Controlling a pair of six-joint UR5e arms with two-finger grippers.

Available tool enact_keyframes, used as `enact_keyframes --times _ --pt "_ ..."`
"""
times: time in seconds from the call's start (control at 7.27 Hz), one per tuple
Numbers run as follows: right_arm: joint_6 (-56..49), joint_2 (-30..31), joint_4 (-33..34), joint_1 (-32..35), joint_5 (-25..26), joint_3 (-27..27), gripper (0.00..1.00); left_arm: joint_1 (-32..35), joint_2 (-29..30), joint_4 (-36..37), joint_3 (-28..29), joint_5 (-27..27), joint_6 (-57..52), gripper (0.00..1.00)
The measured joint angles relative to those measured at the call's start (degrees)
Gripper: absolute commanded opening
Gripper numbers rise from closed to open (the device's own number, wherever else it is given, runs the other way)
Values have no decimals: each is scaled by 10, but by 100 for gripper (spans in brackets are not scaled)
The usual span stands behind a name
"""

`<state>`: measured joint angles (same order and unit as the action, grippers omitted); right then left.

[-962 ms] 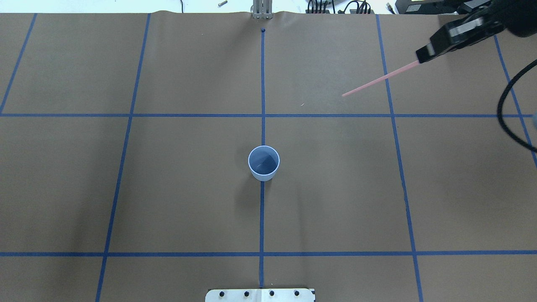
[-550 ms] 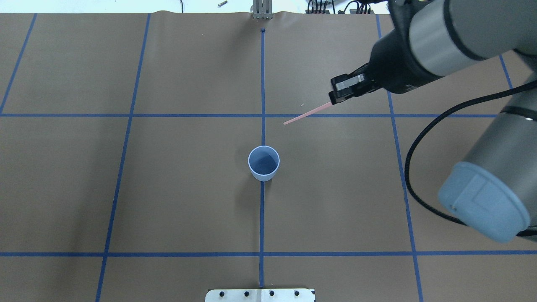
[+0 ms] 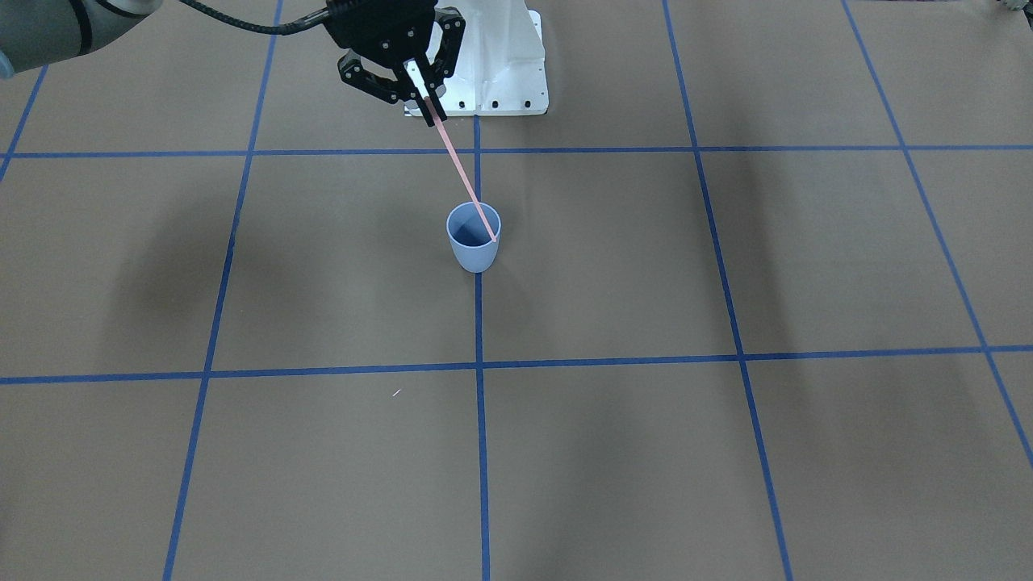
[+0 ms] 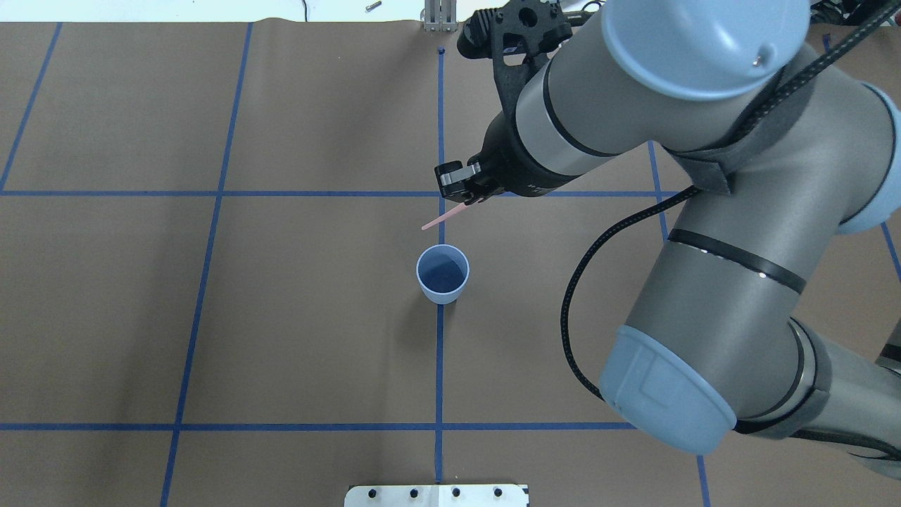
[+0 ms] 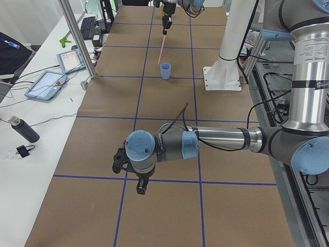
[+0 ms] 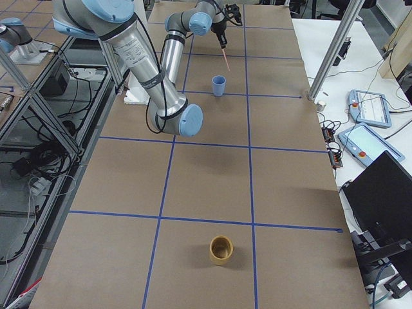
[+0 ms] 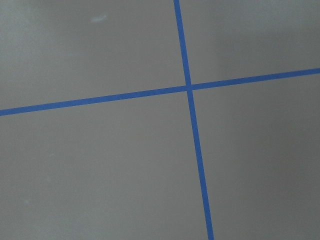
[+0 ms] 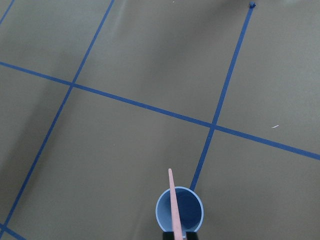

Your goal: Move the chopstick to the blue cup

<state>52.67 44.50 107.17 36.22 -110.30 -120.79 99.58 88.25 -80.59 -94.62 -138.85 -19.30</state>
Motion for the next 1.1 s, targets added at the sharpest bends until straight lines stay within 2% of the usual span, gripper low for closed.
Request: enact_keyframes --times 0.28,0.69,0.83,0.96,1.1 --pt "2 -4 62 -17 5 -18 0 0 -1 0 0 0 0 98" --pt "4 -10 82 -46 33 2 2 0 -2 0 0 0 0 98" --pt "4 -14 81 -51 38 16 43 0 -2 0 0 0 0 98" --pt "4 -16 77 -54 41 27 78 0 -2 0 0 0 0 98" --pt "8 -15 67 -56 41 36 99 0 -2 -1 0 0 0 98"
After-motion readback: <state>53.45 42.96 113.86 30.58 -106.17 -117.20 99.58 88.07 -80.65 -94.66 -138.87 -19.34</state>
